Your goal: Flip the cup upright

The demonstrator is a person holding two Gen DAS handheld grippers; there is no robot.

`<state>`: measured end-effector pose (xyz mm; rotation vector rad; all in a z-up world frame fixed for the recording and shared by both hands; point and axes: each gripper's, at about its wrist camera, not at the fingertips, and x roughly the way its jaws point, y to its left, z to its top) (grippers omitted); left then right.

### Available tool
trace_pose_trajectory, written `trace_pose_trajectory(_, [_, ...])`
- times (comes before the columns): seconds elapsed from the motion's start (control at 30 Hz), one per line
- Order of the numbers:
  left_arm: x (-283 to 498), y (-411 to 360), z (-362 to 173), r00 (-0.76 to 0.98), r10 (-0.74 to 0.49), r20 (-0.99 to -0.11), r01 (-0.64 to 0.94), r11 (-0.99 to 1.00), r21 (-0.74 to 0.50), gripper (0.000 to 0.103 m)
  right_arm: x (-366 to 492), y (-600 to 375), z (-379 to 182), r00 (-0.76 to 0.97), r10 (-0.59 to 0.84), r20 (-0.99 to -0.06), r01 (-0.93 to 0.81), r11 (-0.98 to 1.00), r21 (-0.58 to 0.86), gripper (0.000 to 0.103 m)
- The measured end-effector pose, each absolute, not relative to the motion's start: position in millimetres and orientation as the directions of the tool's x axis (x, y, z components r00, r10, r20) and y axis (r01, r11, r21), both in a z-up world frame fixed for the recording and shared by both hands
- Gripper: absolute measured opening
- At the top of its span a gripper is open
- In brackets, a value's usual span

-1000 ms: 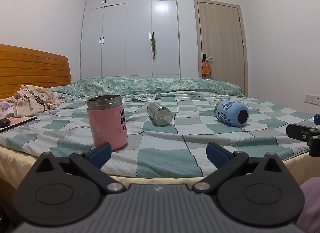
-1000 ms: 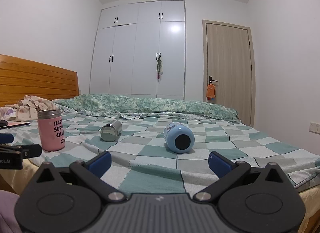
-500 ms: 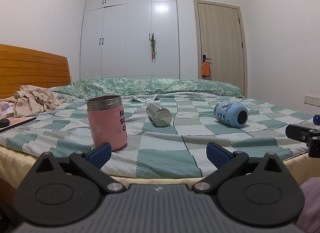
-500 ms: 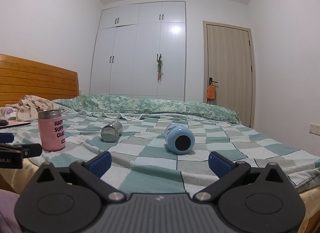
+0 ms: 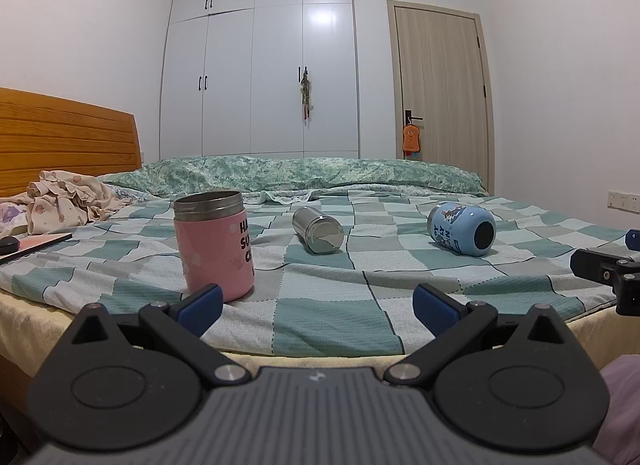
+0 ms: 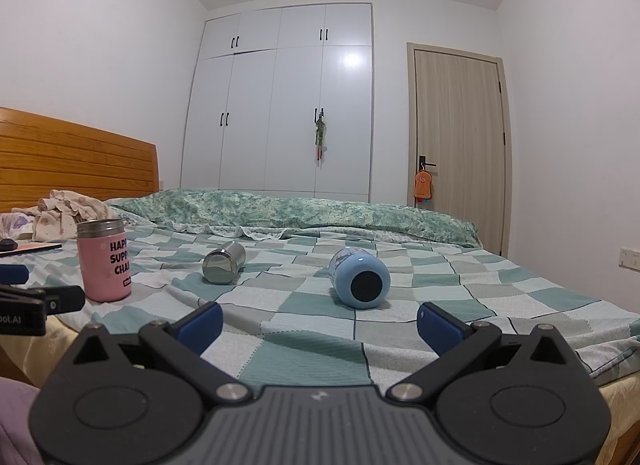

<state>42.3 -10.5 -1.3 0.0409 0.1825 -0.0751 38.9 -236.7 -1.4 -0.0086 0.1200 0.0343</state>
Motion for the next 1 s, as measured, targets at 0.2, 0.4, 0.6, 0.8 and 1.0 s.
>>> trace_pose_trajectory(0.2, [42.2,-10.4,-1.5,0.981,-0.071,-0.182,0.078,0.996,0.034,0.103,39.0,-236.6,-1.6,0.992,0.034,-0.12,-0.035,0.999,-0.007,0.103])
trace_pose_trajectory(0.4, [42.2,-10.5,-1.6,0.981,-0.071,-0.183,0.079,0.996,0.034,0.103,38.8,-236.5,-1.7,0.992,0.034,-0.119,-0.035,0.999,-0.007,0.103])
trace_pose_trajectory(0.6, [41.4,-11.6,0.6,0.981,-0.073,-0.18,0.08,0.996,0.033,0.103,38.7,-236.3,-1.9,0.992,0.033,-0.119,-0.034,0.999,-0.008,0.103])
trace_pose_trajectory(0.8, [40.8,-12.1,1.1,0.981,-0.075,-0.179,0.083,0.996,0.034,0.103,38.8,-236.1,-2.0,0.992,0.033,-0.119,-0.034,0.999,-0.008,0.103])
trace_pose_trajectory(1.0, [39.7,-11.9,1.3,0.982,-0.077,-0.174,0.084,0.996,0.033,0.103,38.5,-235.9,-2.2,0.992,0.033,-0.119,-0.034,0.999,-0.009,0.103])
